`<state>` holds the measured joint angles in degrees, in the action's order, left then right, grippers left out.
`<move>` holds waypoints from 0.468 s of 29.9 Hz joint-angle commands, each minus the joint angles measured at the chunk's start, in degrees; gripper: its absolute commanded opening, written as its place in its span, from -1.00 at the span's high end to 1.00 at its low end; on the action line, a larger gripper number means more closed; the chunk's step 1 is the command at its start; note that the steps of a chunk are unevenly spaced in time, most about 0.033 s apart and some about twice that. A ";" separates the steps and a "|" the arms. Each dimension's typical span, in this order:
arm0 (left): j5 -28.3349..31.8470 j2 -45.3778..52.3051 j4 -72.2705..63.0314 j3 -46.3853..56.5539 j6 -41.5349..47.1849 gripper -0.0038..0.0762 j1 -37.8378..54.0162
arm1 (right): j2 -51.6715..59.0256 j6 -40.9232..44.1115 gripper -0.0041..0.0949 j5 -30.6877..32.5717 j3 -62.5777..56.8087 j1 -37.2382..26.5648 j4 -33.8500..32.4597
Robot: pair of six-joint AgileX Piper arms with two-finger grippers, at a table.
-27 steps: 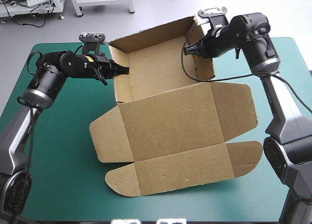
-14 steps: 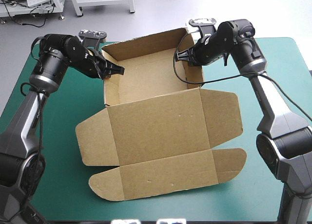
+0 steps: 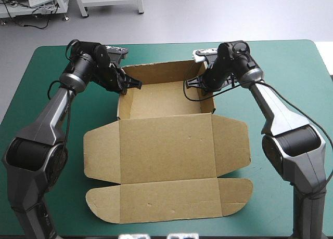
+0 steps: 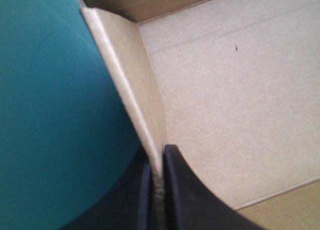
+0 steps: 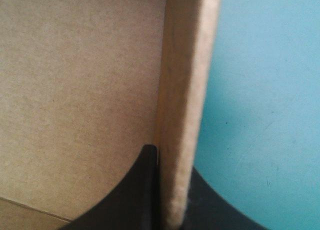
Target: Fold the box
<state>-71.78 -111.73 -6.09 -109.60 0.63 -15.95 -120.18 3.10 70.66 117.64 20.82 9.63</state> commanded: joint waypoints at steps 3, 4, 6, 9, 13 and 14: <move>-1.69 -0.28 -3.70 -1.95 -0.63 0.92 -0.89 | 0.45 -4.73 0.93 0.92 1.26 1.03 3.94; -1.69 -0.97 -3.70 -1.95 -0.63 0.92 -0.89 | -0.12 -5.00 0.93 0.92 1.26 1.03 3.94; -1.69 -1.90 -3.92 -1.95 -0.63 0.92 -0.89 | -0.90 -6.09 0.93 0.82 1.26 1.03 3.94; -1.69 -2.98 -3.81 -1.95 -0.63 0.92 -0.89 | -1.48 -6.90 0.93 -0.66 1.38 1.03 3.94; -1.69 -3.97 -2.04 -1.95 -0.63 0.92 -0.89 | -1.48 -8.73 0.93 -3.26 1.61 0.83 3.39; -1.69 -4.09 -1.82 -1.95 -0.63 0.92 -0.89 | -1.48 -8.73 0.93 -3.55 1.60 0.83 3.26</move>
<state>-71.73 -116.72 -6.43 -110.72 0.87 -15.95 -124.58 -0.78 70.12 117.69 20.82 9.14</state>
